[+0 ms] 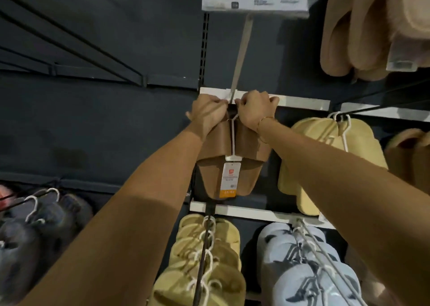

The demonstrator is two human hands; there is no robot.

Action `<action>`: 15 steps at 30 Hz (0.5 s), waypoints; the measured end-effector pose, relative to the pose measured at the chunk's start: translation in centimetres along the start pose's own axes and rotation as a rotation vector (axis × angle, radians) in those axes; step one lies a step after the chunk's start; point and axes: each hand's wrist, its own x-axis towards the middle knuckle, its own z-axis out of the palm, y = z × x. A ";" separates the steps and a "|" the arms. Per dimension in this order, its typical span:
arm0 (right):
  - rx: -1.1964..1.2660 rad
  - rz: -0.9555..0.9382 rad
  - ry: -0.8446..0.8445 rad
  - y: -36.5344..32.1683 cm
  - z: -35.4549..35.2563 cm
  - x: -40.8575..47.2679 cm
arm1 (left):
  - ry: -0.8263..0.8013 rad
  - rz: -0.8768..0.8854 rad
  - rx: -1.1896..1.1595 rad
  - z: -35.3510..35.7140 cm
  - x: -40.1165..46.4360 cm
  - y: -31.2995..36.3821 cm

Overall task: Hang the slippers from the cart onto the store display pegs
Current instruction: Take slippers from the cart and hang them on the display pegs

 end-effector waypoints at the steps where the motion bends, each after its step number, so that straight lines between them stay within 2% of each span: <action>1: -0.022 -0.009 0.000 0.3 0.4 0.4 | 0.002 0.005 -0.004 0.6 0.6 -0.5; 10: -0.061 -0.051 -0.013 1.0 1.6 1.2 | 0.010 0.046 0.062 1.4 2.0 -1.6; 15: 0.011 -0.073 0.000 0.8 -0.5 -0.6 | 0.149 0.059 0.088 -0.1 -0.3 -1.0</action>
